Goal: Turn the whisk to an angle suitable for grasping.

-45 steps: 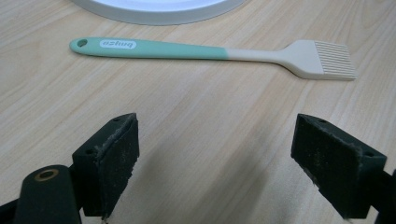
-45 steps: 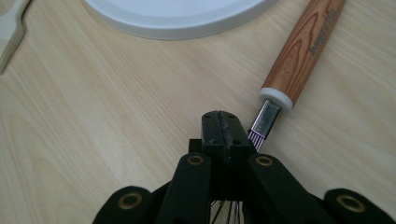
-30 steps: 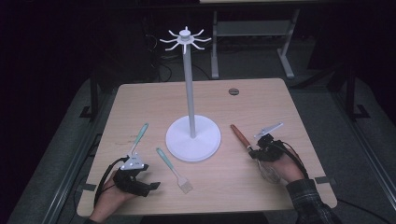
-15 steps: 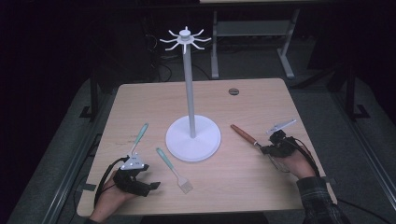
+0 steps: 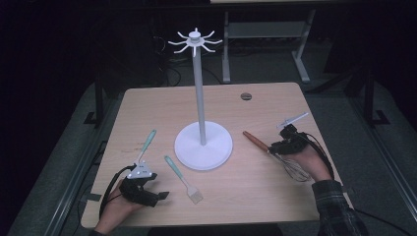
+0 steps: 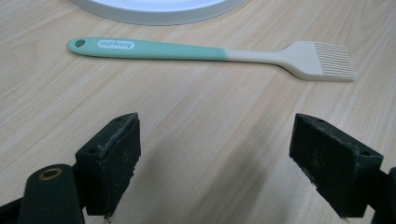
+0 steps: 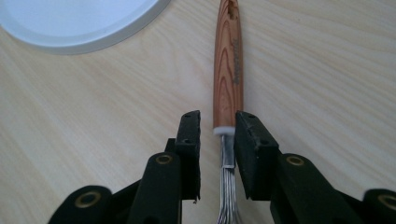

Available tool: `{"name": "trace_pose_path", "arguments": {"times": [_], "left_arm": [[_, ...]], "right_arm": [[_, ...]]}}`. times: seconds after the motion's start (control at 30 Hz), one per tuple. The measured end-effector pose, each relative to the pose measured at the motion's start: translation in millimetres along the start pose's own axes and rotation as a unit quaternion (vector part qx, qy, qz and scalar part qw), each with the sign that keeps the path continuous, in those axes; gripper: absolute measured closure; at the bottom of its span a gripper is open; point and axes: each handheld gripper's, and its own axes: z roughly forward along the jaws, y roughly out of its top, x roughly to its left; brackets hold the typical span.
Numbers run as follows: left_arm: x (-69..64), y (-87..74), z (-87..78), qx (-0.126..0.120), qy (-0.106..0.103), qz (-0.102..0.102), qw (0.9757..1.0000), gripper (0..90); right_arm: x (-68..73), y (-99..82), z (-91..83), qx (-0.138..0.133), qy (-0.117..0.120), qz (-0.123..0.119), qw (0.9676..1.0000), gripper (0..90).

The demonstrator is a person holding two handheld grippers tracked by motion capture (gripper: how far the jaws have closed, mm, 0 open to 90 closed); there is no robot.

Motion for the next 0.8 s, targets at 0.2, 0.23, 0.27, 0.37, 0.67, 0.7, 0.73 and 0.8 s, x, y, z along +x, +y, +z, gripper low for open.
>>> {"name": "trace_pose_path", "arguments": {"times": [0.2,0.23,0.27,0.37,0.67,0.7,0.73,0.8], "left_arm": [[0.6,-0.3,-0.5,0.002,-0.001,0.002,1.0,16.0],[0.6,-0.7,0.2,0.003,-0.003,0.001,1.0,16.0],[0.6,-0.6,0.3,0.004,-0.003,0.001,1.0,16.0],[0.6,-0.5,0.1,0.004,-0.004,0.002,1.0,16.0],[0.6,-0.7,0.6,0.005,-0.005,0.002,1.0,16.0],[0.5,-0.6,0.5,0.005,-0.005,0.004,1.0,16.0],[0.5,-0.6,0.4,0.006,-0.005,0.005,1.0,16.0],[0.5,-0.7,0.4,0.005,-0.005,0.003,1.0,16.0]], "right_arm": [[-10.1,13.5,10.1,0.02,0.013,0.013,0.9996,66.5],[-14.7,18.1,15.0,0.03,0.017,0.016,0.9993,66.1],[-16.8,19.8,17.3,0.03,0.021,0.02,0.9991,66.1],[-21.7,24.1,26.4,0.048,0.032,0.021,0.9981,65.2],[-22.0,27.6,40.9,0.078,0.035,0.014,0.9962,63.5],[-21.5,27.8,41.8,0.081,0.034,0.014,0.996,63.5],[-20.9,27.7,43.1,0.084,0.033,0.011,0.9958,63.5],[-19.9,27.7,45.7,0.09,0.029,0.006,0.9955,64.0]]}}
